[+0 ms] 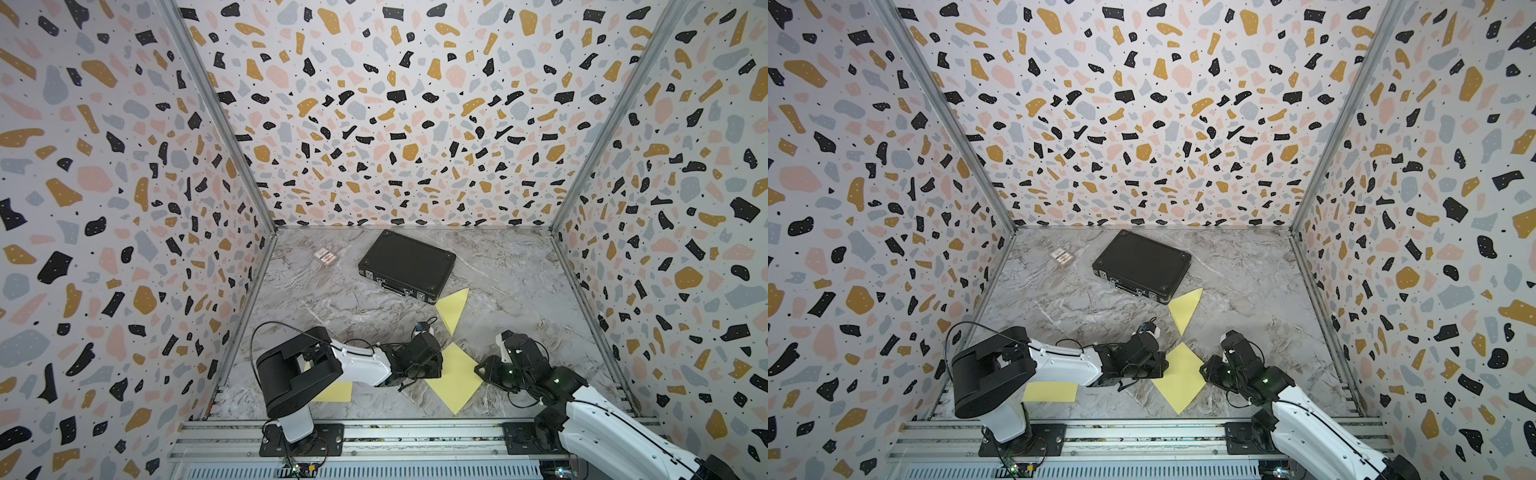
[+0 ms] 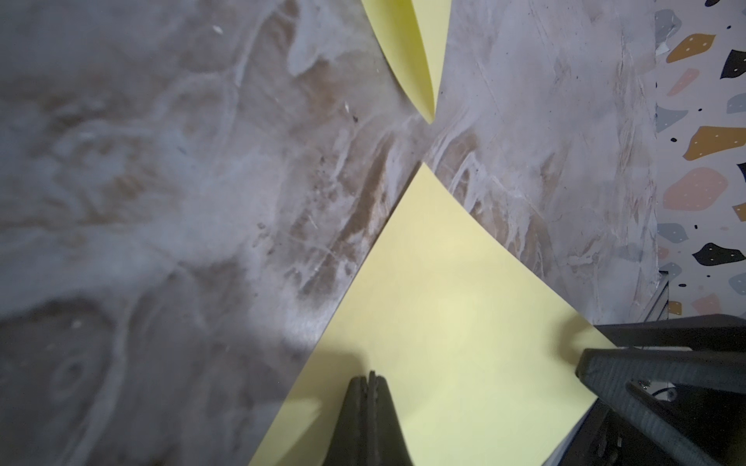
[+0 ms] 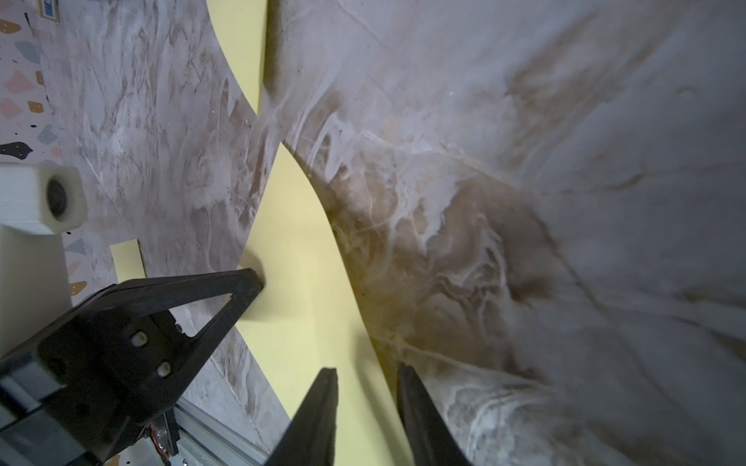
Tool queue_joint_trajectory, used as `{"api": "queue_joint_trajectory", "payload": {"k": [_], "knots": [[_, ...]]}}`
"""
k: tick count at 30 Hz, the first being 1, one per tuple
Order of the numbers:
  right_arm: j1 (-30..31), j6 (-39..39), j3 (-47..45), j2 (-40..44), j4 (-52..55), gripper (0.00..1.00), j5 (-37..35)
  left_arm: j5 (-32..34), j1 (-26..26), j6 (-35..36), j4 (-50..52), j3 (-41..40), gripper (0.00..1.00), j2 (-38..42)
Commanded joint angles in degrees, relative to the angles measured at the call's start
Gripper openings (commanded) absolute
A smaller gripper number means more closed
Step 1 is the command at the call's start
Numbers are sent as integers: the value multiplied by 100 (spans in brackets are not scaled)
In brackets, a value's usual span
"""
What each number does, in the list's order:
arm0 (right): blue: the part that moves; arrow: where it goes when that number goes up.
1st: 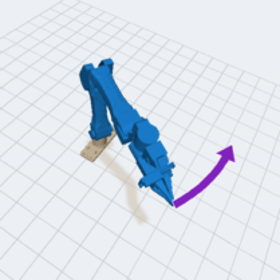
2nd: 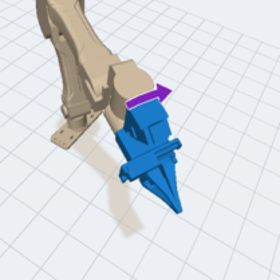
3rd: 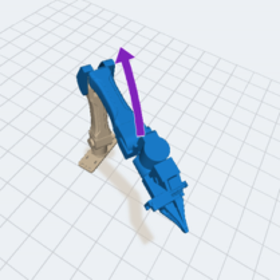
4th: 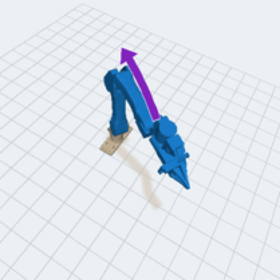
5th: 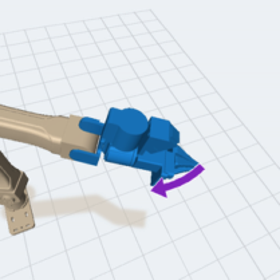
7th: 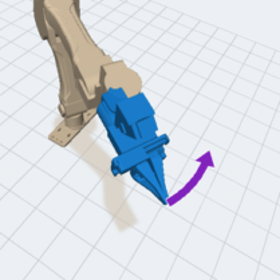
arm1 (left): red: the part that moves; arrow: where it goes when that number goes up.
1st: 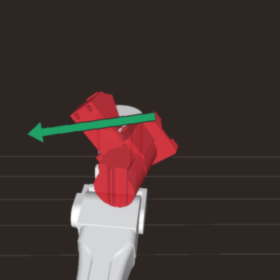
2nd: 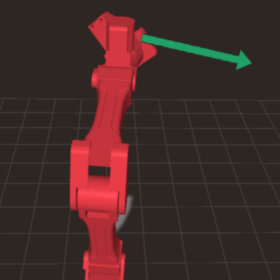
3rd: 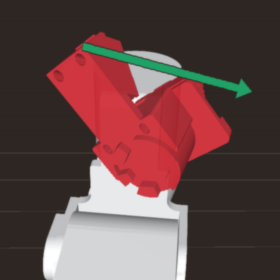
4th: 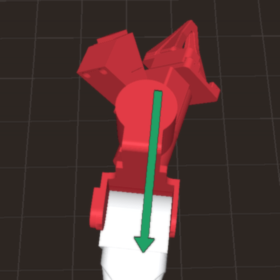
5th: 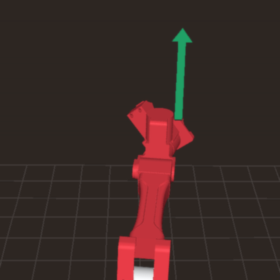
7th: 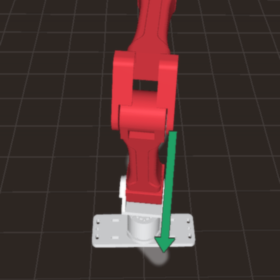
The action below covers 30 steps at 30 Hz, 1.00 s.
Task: Fold the square paper diagonally
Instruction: Fold the paper at the center of the board.
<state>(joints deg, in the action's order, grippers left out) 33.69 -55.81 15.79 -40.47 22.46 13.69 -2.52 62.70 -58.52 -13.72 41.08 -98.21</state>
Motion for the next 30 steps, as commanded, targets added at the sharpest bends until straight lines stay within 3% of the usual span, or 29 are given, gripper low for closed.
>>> {"api": "queue_joint_trajectory", "payload": {"k": [1, 13, 19, 24, 30], "knots": [[-12, 150, 140, -23, 316, 29, -140, -5, 60, 51, 1020, -232, 0, -365], [-10, 400, 390, 88, 736, 23, -236, 32, 59, 51, 1029, -250, 0, -381], [-12, 421, 429, 140, 706, 3, -70, 46, 69, 55, 1020, -267, 0, -409], [98, 470, 568, 21, 152, 0, 512, -41, 112, 64, 848, -258, 0, -463], [835, 84, 741, -519, -840, 0, 410, -142, 160, -8, 658, -231, 0, -576]]}}
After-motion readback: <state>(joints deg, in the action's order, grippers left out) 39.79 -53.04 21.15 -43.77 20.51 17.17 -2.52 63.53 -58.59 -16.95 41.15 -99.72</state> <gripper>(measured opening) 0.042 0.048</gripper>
